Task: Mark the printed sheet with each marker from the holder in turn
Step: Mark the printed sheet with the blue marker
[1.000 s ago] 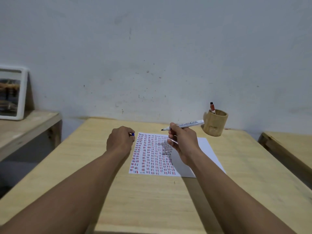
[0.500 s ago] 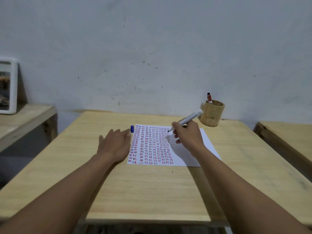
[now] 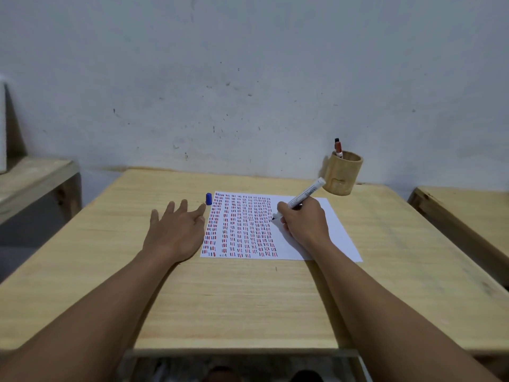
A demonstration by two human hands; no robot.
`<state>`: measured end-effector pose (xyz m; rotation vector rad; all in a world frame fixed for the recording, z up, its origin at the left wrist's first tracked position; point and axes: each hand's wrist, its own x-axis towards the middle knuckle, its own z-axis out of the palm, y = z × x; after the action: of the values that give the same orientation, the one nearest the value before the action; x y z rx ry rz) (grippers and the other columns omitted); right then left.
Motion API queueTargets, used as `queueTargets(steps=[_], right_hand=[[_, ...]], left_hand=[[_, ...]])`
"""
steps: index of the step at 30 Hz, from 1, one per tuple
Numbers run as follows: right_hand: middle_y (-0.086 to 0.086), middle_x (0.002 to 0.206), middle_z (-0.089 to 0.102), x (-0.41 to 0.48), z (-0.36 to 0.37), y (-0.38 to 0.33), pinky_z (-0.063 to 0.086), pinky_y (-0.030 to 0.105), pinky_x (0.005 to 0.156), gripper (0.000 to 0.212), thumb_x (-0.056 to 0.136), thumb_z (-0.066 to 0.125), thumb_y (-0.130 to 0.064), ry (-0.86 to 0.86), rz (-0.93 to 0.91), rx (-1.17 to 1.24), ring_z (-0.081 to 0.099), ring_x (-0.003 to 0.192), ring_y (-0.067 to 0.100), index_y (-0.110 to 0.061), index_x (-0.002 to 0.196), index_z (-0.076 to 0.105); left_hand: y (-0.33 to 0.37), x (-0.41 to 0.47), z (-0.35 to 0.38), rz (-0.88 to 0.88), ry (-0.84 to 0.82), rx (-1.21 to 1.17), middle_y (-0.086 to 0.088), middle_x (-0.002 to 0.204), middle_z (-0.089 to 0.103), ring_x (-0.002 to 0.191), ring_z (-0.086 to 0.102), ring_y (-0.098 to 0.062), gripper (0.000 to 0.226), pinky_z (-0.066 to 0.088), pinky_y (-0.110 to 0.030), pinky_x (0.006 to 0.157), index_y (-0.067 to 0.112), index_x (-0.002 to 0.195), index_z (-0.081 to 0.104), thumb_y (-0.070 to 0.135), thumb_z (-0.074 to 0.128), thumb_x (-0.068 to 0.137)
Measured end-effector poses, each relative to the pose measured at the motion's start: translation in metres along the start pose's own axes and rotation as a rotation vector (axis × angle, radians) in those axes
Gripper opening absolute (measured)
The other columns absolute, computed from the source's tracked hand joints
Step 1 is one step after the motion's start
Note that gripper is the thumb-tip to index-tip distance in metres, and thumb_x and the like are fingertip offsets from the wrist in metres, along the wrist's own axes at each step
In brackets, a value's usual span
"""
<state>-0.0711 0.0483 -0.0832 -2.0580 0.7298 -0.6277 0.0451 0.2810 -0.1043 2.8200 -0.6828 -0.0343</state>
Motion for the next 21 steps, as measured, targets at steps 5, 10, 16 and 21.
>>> queueTargets(steps=[5, 10, 16, 21], right_hand=[[0.002, 0.064, 0.073, 0.0019, 0.0002, 0.0009, 0.042, 0.024, 0.052, 0.029, 0.086, 0.066, -0.028, -0.009, -0.007, 0.001, 0.066, 0.057, 0.013, -0.003, 0.074, 0.071], [0.002, 0.063, 0.073, 0.0013, 0.0005, 0.002, 0.042, 0.023, 0.051, 0.029, 0.086, 0.066, -0.027, -0.012, -0.015, -0.017, 0.065, 0.057, 0.013, -0.002, 0.072, 0.07], [0.009, 0.067, 0.073, 0.0015, 0.0002, 0.0, 0.044, 0.029, 0.053, 0.032, 0.083, 0.066, -0.027, -0.028, 0.003, -0.016, 0.064, 0.06, 0.021, 0.002, 0.07, 0.065], [0.011, 0.064, 0.066, 0.001, -0.0017, -0.0017, 0.039, 0.028, 0.049, 0.028, 0.083, 0.067, -0.025, -0.031, 0.01, -0.014, 0.056, 0.057, 0.019, -0.001, 0.069, 0.061]], left_hand=[[-0.0003, -0.0006, 0.0, 0.001, -0.006, 0.006, -0.004, 0.17, 0.012, 0.157, 0.004, -0.03, 0.055, 0.001, -0.058, 0.123, 0.038, 0.159, 0.018, 0.042, 0.016, 0.104], [-0.0002, -0.0009, -0.0006, 0.006, -0.007, 0.01, -0.005, 0.17, 0.013, 0.157, 0.004, -0.03, 0.055, 0.001, -0.058, 0.123, 0.038, 0.159, 0.018, 0.041, 0.016, 0.104], [0.0, -0.001, -0.0002, -0.001, -0.008, 0.016, -0.004, 0.17, 0.013, 0.157, 0.004, -0.029, 0.055, 0.001, -0.057, 0.124, 0.039, 0.159, 0.018, 0.043, 0.015, 0.103], [0.0015, -0.002, -0.0016, 0.0, -0.011, 0.01, -0.004, 0.17, 0.013, 0.157, 0.004, -0.029, 0.055, 0.002, -0.057, 0.124, 0.038, 0.159, 0.018, 0.043, 0.016, 0.103]])
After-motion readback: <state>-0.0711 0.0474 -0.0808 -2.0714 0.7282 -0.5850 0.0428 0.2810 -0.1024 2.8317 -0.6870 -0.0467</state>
